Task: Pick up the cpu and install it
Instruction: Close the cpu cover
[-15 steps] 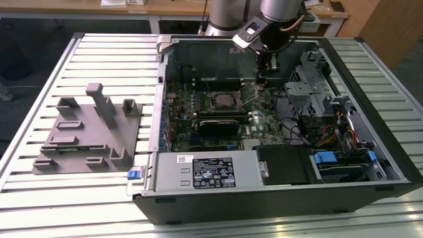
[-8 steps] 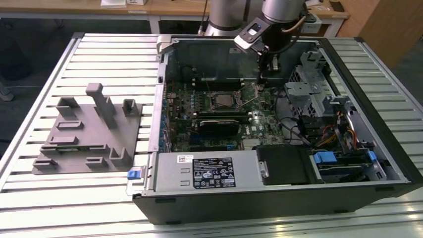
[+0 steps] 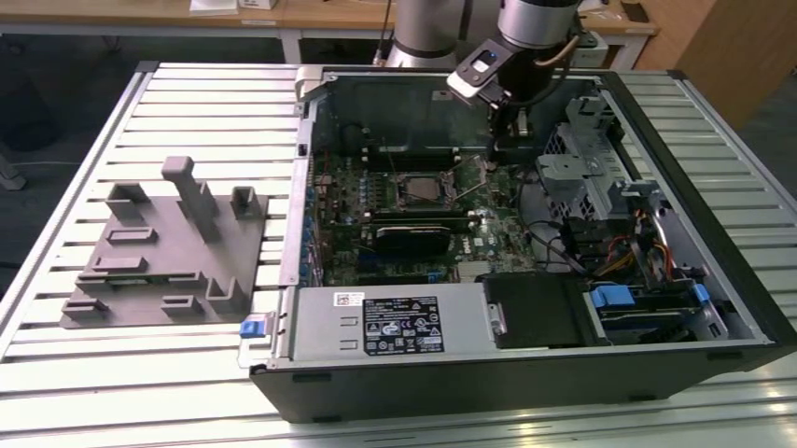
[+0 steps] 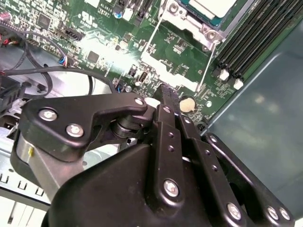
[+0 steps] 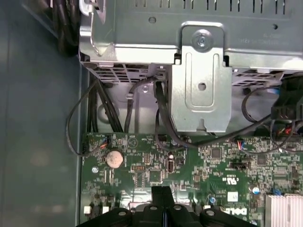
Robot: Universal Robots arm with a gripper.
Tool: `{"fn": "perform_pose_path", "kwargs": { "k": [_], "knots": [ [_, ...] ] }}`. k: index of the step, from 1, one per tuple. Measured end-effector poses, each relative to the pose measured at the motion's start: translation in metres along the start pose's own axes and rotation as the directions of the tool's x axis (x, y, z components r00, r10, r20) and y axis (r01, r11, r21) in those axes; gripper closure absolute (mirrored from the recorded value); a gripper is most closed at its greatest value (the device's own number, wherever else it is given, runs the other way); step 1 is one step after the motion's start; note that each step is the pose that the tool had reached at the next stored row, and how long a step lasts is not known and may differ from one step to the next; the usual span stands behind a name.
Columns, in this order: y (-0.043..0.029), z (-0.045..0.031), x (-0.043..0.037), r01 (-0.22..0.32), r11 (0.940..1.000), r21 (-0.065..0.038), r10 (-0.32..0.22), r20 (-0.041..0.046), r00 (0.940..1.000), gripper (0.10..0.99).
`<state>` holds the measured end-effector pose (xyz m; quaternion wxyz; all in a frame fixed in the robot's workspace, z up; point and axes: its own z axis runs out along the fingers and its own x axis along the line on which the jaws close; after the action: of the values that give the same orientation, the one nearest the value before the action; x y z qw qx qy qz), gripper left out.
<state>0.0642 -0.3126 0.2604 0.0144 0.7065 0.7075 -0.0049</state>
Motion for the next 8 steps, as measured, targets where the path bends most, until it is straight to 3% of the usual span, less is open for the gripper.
{"fn": "perform_pose_path", "kwargs": {
  "k": [8],
  "knots": [
    [0.0045,0.0096,0.0009,0.0,1.0,0.0,0.0,0.0029,1.0,0.98]
  ]
}}
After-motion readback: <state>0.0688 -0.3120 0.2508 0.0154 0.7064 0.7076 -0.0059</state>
